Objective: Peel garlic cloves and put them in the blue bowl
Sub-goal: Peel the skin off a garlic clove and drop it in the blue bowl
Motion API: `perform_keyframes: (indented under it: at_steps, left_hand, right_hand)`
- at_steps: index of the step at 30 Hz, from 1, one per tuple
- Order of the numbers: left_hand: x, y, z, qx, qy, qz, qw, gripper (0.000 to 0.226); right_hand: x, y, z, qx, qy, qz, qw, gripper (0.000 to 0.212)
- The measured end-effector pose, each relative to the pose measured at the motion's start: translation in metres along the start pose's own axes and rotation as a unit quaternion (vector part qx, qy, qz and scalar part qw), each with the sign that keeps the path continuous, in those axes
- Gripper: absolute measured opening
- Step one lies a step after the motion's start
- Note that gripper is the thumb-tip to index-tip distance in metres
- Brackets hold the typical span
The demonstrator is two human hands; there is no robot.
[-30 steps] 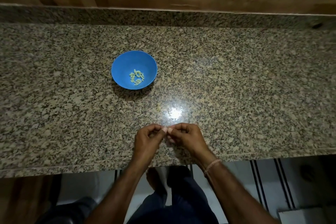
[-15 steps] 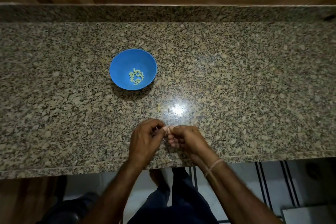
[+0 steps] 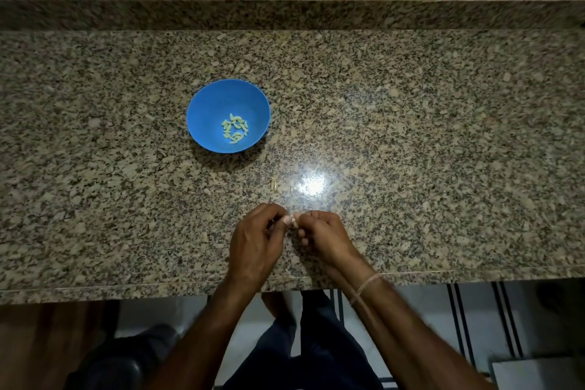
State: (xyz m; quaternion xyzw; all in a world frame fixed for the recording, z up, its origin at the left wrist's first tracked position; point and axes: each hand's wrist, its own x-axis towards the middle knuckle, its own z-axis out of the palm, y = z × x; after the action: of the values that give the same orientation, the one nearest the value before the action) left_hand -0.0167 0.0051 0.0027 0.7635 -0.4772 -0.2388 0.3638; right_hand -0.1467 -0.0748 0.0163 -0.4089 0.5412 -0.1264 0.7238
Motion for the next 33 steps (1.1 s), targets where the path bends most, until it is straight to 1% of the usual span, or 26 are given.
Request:
perform_keyframes:
  at_steps: [2,4,6,7,8,10,11,12,13,14,16,17,19,21,22,23,24,25,26,27,28,29,30,31,32,33]
  left_hand:
    - [0.001,0.001,0.0,-0.023,-0.038,-0.014,0.999,0.018]
    - [0.001,0.002,0.002,-0.088,-0.079,-0.089,0.989,0.025]
    - [0.001,0.005,0.004,-0.175,-0.105,-0.179,0.962,0.033]
    - [-0.001,0.006,0.005,-0.194,-0.106,-0.194,0.956,0.034]
    - [-0.002,0.005,0.004,-0.178,-0.096,-0.175,0.964,0.032]
    - [-0.004,0.003,0.002,-0.093,-0.059,-0.096,0.989,0.024]
    - [-0.005,0.002,0.001,-0.062,-0.043,-0.068,0.995,0.02]
    - [-0.005,0.003,0.001,-0.049,-0.026,-0.052,0.997,0.017]
    - [-0.005,0.004,0.001,-0.051,-0.015,-0.05,0.997,0.015]
    - [-0.006,0.006,0.002,-0.06,-0.01,-0.059,0.996,0.013]
    - [-0.007,0.01,0.004,-0.1,-0.003,-0.088,0.991,0.01]
    - [-0.008,0.011,0.005,-0.112,0.002,-0.094,0.989,0.008]
    - [-0.009,0.012,0.004,-0.098,0.005,-0.076,0.992,0.006]
    - [-0.009,0.009,0.004,-0.027,0.005,-0.009,1.0,0.005]
    - [-0.009,0.007,0.005,0.005,-0.001,0.023,1.0,0.006]
    - [-0.009,0.005,0.005,0.028,-0.01,0.04,0.999,0.008]
    - [-0.009,0.004,0.006,0.034,-0.019,0.043,0.998,0.01]
    - [-0.008,0.004,0.007,0.022,-0.034,0.025,0.999,0.014]
    - [-0.008,0.004,0.008,-0.013,-0.056,-0.015,0.998,0.017]
    - [-0.008,0.006,0.01,-0.066,-0.081,-0.072,0.992,0.021]
    - [-0.007,0.008,0.012,-0.132,-0.101,-0.134,0.977,0.024]
    - [-0.005,0.01,0.014,-0.208,-0.115,-0.201,0.95,0.027]
    - [-0.004,0.012,0.016,-0.274,-0.122,-0.266,0.916,0.029]
    - [-0.002,0.014,0.016,-0.301,-0.122,-0.303,0.896,0.031]
    - [-0.002,0.016,0.016,-0.304,-0.117,-0.309,0.894,0.031]
    - [-0.002,0.017,0.015,-0.268,-0.107,-0.279,0.916,0.031]
  right_hand:
    - [0.002,0.005,0.0,-0.116,0.036,-0.082,0.989,0.037]
    - [0.002,0.009,0.002,-0.213,0.067,-0.167,0.96,0.034]
    - [0.003,0.01,0.005,-0.256,0.083,-0.204,0.941,0.03]
    - [0.003,0.008,0.004,-0.258,0.078,-0.194,0.943,0.031]
    - [0.004,0.006,0.003,-0.232,0.064,-0.161,0.957,0.032]
    - [0.002,0.002,0.0,-0.098,0.007,-0.048,0.994,0.037]
    - [0.001,0.002,-0.001,-0.039,-0.016,-0.002,0.999,0.038]
    - [0.0,0.001,-0.001,-0.016,-0.025,0.016,0.999,0.038]
    - [0.001,0.001,-0.001,-0.03,-0.02,0.01,0.999,0.038]
    - [0.002,0.003,-0.002,-0.067,0.0,-0.014,0.998,0.037]
    - [0.004,0.004,-0.001,-0.169,0.054,-0.076,0.981,0.034]
    - [0.004,0.004,-0.001,-0.18,0.066,-0.09,0.977,0.034]
    - [0.003,0.006,0.0,-0.119,0.061,-0.067,0.989,0.035]
    - [0.001,0.007,-0.001,-0.018,0.037,-0.003,0.999,0.038]
    - [0.0,0.007,-0.001,0.013,0.028,0.019,0.999,0.04]
    - [-0.002,0.007,-0.001,0.013,0.027,0.022,0.999,0.041]
    - [-0.001,0.009,-0.003,-0.03,0.039,-0.001,0.999,0.041]
    - [-0.001,0.01,-0.003,-0.102,0.06,-0.043,0.992,0.041]
    - [-0.001,0.011,-0.004,-0.168,0.081,-0.086,0.979,0.038]
    - [0.0,0.012,-0.004,-0.208,0.096,-0.121,0.966,0.035]
    - [0.001,0.011,-0.003,-0.226,0.103,-0.147,0.957,0.031]
    - [0.001,0.011,-0.002,-0.236,0.106,-0.165,0.952,0.028]
    - [0.002,0.01,-0.002,-0.24,0.104,-0.172,0.95,0.027]
    - [0.002,0.009,-0.002,-0.238,0.098,-0.169,0.951,0.027]
    - [0.002,0.007,-0.003,-0.223,0.089,-0.153,0.959,0.029]
    - [0.002,0.005,-0.004,-0.187,0.073,-0.123,0.972,0.032]
